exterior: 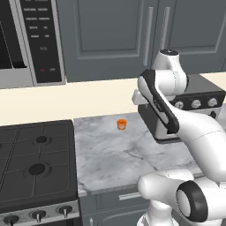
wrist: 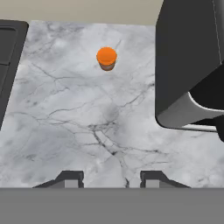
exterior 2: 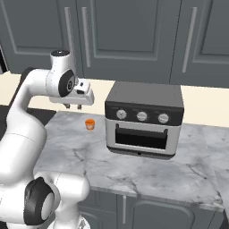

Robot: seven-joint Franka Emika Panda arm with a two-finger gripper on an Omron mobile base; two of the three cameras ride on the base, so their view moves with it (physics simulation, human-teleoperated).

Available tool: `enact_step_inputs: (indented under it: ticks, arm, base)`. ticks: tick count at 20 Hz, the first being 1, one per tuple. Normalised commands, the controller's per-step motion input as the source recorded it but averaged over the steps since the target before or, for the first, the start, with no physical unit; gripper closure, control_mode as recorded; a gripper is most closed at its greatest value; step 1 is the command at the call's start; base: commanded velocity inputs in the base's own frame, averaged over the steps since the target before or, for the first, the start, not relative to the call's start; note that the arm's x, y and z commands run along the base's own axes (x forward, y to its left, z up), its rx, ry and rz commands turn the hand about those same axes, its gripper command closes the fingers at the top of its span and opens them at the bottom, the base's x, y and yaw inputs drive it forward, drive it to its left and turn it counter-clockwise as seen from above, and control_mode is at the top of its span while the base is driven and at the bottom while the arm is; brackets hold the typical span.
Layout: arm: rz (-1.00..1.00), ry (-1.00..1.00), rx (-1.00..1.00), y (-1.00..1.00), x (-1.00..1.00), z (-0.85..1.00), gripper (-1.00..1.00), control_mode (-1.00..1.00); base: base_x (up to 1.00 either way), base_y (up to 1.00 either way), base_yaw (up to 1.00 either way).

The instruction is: Pick the soap dispenser and dish brush from the cabinet and place them on the counter.

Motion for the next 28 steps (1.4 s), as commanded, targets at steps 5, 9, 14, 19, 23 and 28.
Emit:
enact_step_inputs:
  ticks: [5, 9, 14, 19, 23, 28]
  arm:
    - [0.0, -0.07, 0.0, 0.01, -0.11, 0.02, -1.0, -1.0]
    - [0.0, -0.13, -0.01, 0.0, -0.17, 0.07, -1.0, -1.0]
    - [0.0, -0.14, 0.0, 0.0, -0.21, 0.05, -1.0, -1.0]
    - [-0.01, -0.06, 0.0, -0.04, -0.03, 0.14, -1.0, -1.0]
    - [-0.03, -0.03, 0.0, -0.11, -0.07, 0.16, -1.0, -1.0]
    - [-0.02, -0.01, 0.0, -0.2, -0.07, 0.21, -1.0, -1.0]
  base:
    - [0.0, 0.0, 0.0]
    - [0.0, 0.0, 0.0]
    - [0.0, 0.0, 0.0]
    - [0.0, 0.0, 0.0]
    - [0.0, 0.0, 0.0]
    - [0.0, 0.0, 0.0]
